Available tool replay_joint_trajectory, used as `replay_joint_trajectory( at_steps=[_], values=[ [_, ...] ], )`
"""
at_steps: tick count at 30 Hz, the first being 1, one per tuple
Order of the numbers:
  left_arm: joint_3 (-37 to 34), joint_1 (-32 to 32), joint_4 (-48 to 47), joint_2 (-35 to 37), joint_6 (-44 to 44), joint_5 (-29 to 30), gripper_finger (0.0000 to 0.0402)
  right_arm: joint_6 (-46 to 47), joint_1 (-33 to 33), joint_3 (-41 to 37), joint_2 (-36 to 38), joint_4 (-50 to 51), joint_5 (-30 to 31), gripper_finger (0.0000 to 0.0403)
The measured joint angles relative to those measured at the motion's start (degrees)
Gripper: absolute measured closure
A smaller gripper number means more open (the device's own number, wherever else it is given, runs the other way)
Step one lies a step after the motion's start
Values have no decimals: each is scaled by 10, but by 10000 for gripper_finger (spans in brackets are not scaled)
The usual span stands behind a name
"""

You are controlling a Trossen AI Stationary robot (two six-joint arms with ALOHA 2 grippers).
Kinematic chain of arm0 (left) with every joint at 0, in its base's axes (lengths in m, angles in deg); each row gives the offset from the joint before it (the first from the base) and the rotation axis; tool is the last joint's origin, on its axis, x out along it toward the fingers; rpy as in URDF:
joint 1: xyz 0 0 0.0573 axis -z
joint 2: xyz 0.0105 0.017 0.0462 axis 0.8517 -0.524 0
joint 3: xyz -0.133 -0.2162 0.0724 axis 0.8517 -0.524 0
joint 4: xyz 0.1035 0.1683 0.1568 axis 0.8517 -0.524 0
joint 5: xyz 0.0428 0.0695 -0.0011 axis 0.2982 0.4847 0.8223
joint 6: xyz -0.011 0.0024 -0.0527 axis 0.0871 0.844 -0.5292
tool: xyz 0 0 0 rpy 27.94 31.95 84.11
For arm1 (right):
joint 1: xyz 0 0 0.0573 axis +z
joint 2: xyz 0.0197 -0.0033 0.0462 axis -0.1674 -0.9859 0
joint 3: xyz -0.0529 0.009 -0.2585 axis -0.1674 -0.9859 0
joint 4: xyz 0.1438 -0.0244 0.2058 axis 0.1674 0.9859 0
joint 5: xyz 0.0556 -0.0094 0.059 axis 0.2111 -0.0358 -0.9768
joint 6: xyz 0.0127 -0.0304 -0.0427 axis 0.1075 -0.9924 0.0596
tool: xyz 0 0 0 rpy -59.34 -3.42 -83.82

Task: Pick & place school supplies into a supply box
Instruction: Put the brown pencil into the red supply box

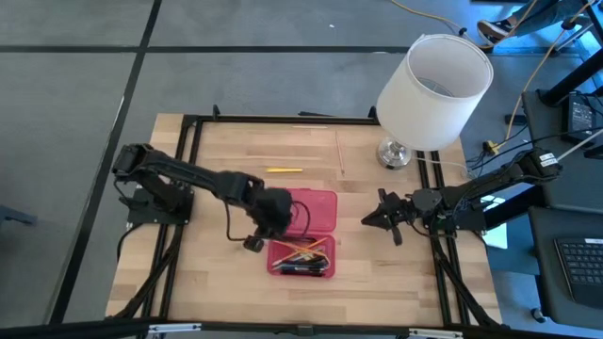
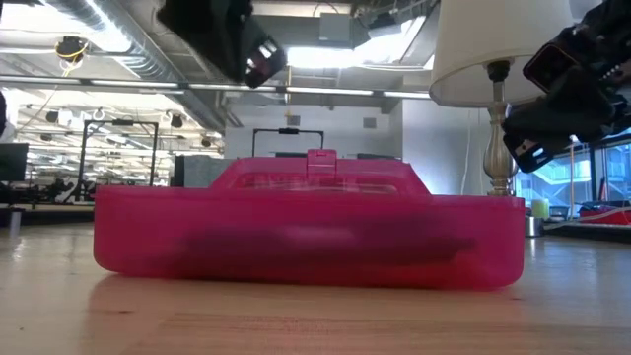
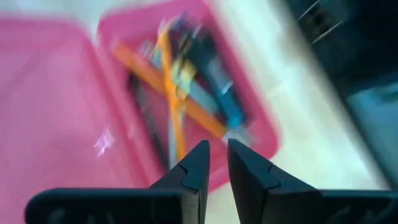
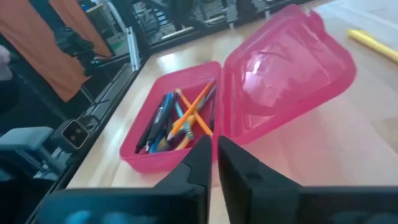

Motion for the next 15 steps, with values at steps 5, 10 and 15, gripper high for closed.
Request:
replay_joint_trajectory(
  at_steps=[5,10,15],
  values=[
    [-64,-65,59,82,-33,-22,349,18,0,0,0,1,21,322],
    [-173,-105,180,208,-45,55,348,47,0,0,0,7,57,269],
    [-316,-135,342,329,-95,109,350,47,0,0,0,-4,56,252]
  ],
)
